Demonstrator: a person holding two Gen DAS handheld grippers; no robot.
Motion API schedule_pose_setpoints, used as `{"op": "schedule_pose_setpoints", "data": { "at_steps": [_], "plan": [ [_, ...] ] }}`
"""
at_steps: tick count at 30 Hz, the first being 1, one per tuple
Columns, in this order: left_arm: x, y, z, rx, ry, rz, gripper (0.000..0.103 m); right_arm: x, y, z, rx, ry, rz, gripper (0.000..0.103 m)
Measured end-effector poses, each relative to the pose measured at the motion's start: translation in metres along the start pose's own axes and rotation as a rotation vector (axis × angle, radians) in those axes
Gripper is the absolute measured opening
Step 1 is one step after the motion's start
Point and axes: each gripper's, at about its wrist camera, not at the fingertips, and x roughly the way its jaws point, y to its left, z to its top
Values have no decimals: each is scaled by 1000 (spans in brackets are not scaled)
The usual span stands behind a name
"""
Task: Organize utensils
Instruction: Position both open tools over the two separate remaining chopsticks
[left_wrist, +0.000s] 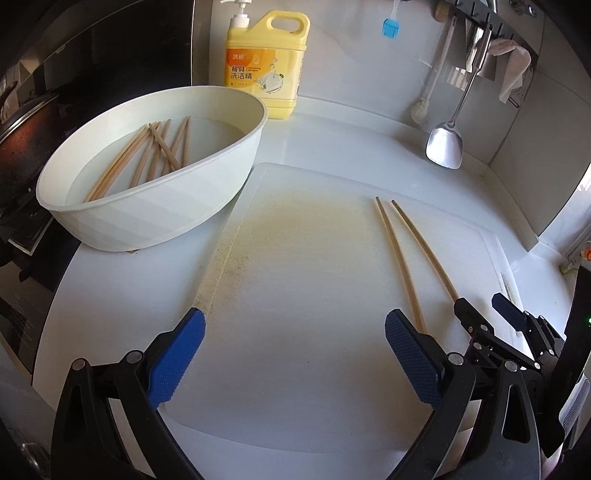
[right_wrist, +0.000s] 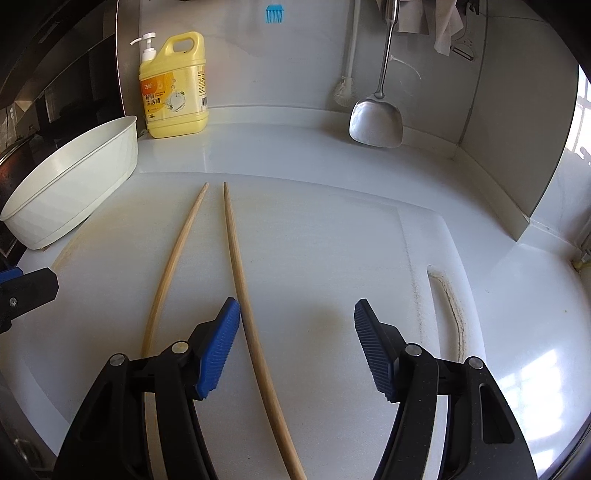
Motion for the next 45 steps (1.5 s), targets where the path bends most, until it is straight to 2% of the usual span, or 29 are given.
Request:
{"op": "schedule_pose_setpoints", "data": {
  "at_steps": [11,16,29,36,41,45],
  "plan": [
    [10,-27,4,14,0,-15,96,3,-27,-3,33,11,-13,62],
    [20,-40,3,29,7,-10,96,6,-33,2,10,42,16,62],
    [35,-58,3,48,11,33,96,16,-31,11,-37,47,100,62],
    [41,-65,4,50,10,56,96,20,-32,15,-75,39,97,62],
    [44,-68,5,50,16,66,96,24,-46,16,-32,52,112,62],
    [47,-68,6,53,28,88,96,25,-43,17,-64,53,99,62]
  ]
}}
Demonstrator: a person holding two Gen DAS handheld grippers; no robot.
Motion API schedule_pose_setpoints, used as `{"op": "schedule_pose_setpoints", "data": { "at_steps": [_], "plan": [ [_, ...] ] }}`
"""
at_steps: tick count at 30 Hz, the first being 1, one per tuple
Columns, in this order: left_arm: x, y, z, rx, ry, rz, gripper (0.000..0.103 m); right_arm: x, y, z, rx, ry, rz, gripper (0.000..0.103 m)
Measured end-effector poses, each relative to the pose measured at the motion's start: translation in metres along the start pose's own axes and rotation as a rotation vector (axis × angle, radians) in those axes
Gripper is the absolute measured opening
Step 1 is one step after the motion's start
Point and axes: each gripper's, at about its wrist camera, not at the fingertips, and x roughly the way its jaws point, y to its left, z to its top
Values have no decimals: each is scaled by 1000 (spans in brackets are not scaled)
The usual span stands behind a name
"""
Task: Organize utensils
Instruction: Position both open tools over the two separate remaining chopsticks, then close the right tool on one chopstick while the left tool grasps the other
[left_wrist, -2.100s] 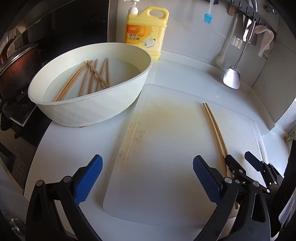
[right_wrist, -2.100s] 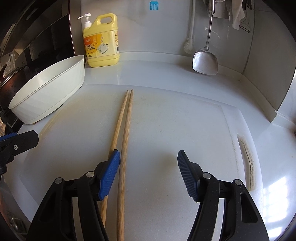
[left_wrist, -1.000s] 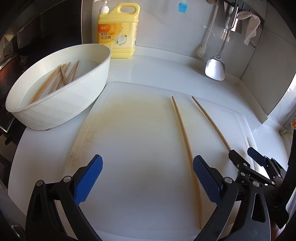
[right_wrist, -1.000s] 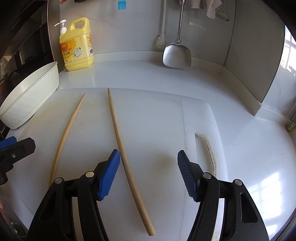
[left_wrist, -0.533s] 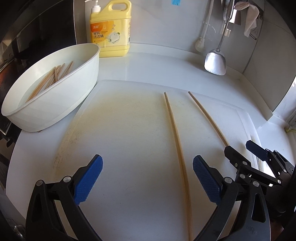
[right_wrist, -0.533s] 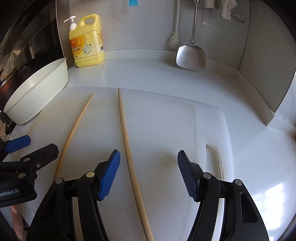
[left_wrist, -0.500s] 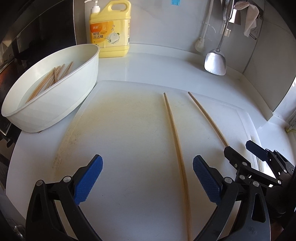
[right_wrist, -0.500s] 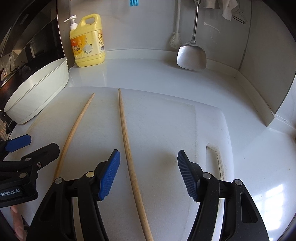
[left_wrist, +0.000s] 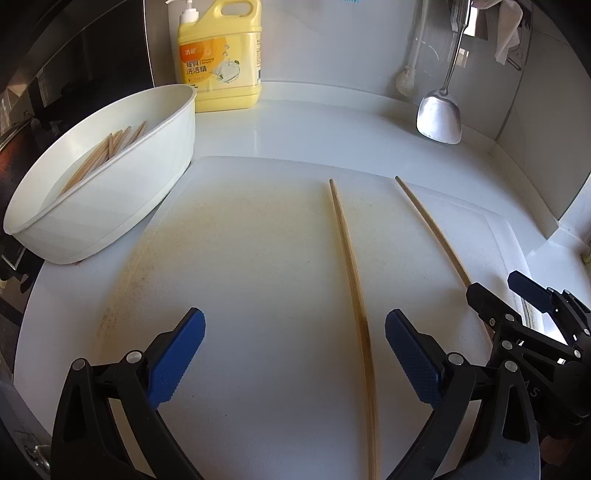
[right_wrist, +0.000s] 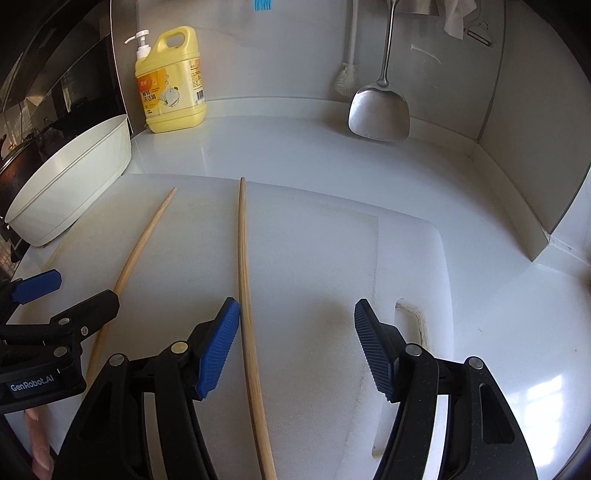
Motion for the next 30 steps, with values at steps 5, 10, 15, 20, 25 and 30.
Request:
{"op": "schedule_pose_setpoints", "data": {
  "at_steps": [5,10,15,20,25,30],
  "plan": [
    [4,2,0,-9,17,12,96,2,3,1,-27,1,6,62],
    [5,2,0,2,11,25,96,4,5,-1,-25,-3,17,62],
    [7,1,0,22,-6,23,96,7,4,1,-4,2,38,61],
    [5,-1,1,39,-26,9,84,8,12,3,-35,-8,52,50],
    [0,-2,2,57,-44,-7,56,7,18,4,-62,-20,65,33],
    [-3,-6,1,69,-55,-21,27,7,29,5,-86,-35,56,15]
  ]
}}
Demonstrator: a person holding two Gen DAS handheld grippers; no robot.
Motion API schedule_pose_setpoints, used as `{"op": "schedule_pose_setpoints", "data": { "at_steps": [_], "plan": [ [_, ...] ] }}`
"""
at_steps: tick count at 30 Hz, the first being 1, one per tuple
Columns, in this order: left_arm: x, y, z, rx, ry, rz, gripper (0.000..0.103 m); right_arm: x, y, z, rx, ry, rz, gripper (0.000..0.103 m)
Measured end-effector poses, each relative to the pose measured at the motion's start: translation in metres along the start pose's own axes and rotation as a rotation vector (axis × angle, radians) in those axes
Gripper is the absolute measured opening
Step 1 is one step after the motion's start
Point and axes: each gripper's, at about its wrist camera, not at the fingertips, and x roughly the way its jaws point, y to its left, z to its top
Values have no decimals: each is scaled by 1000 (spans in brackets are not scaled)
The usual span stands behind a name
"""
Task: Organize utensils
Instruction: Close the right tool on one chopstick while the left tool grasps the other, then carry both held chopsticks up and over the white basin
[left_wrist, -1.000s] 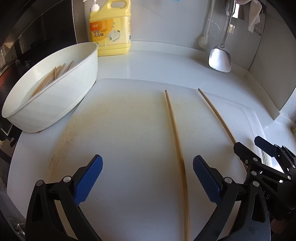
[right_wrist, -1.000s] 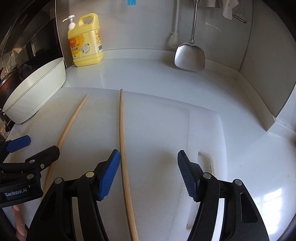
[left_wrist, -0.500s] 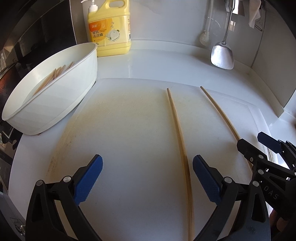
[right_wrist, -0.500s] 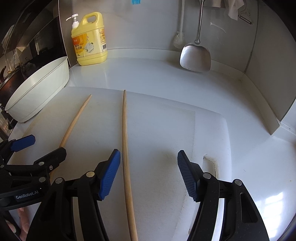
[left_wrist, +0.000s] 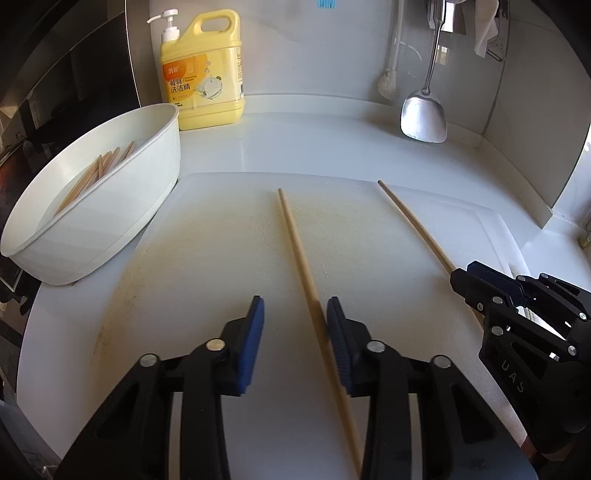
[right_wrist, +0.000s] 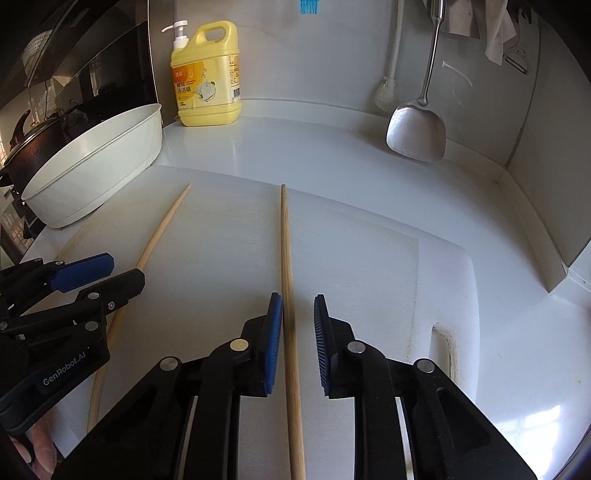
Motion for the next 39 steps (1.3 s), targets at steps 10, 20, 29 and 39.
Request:
{"op": "schedule_pose_setpoints", "data": {
  "at_steps": [10,20,29,39],
  "plan": [
    [-3,20,0,-43,31,-70,7,-3,-1,-3,42,-4,-9,6],
    [-47,43,20,-86,40,-105,7,-45,2,8,164,-46,47,6],
    [-120,118,63,-158,-24,-51,7,-97,52,75,138,-118,108,6],
    [-108,264,112,-181,-46,40,8,-63,166,176,103,-147,187,6]
  ]
}}
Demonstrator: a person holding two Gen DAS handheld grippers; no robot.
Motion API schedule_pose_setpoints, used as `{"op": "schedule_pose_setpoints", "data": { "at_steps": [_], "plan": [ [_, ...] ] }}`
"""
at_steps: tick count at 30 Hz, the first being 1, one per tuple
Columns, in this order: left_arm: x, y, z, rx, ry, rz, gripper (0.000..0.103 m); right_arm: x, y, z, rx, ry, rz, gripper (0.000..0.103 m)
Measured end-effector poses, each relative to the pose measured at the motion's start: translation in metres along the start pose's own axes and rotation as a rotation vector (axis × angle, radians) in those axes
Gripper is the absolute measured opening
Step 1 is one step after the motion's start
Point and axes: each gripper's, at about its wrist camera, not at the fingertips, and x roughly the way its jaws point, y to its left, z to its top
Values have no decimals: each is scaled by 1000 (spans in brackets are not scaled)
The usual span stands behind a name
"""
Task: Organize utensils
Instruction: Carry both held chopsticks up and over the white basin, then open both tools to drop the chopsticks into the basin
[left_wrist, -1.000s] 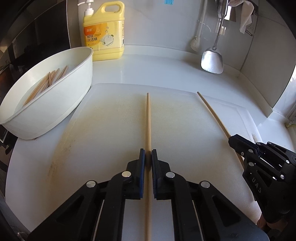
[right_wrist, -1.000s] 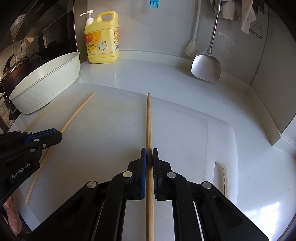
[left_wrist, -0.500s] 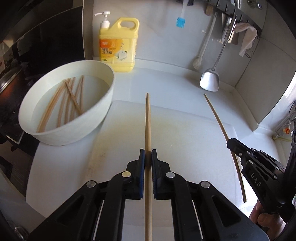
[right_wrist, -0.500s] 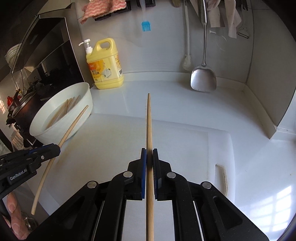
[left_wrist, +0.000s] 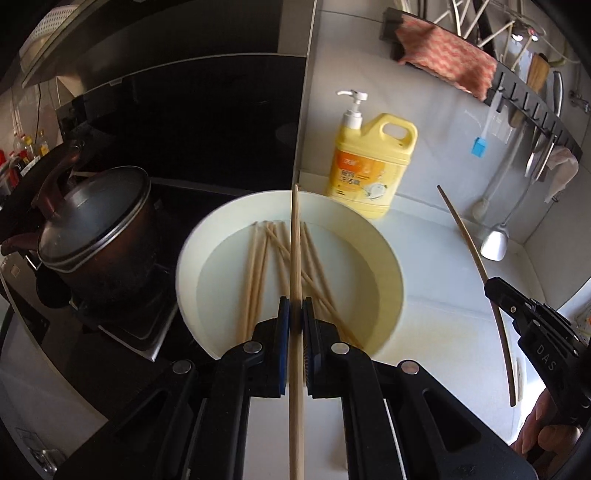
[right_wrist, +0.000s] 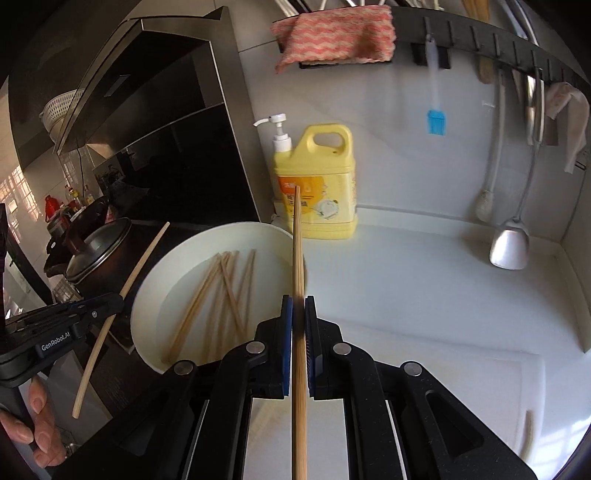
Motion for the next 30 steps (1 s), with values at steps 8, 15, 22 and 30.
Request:
{"op": "schedule_pose_setpoints", "data": {
  "at_steps": [8,15,22,30],
  "plan": [
    [54,56,31,27,55,-25,8,78,70,27,7,73,33,6],
    [96,63,32,-14,124,-66,8,137,84,23,43,188,58,6],
    [130,62,30,-27,188,-41,8,172,81,16,35,276,60,6],
    [150,64,29,-46,231,6,8,187,74,11,33,328,71,7]
  ]
}}
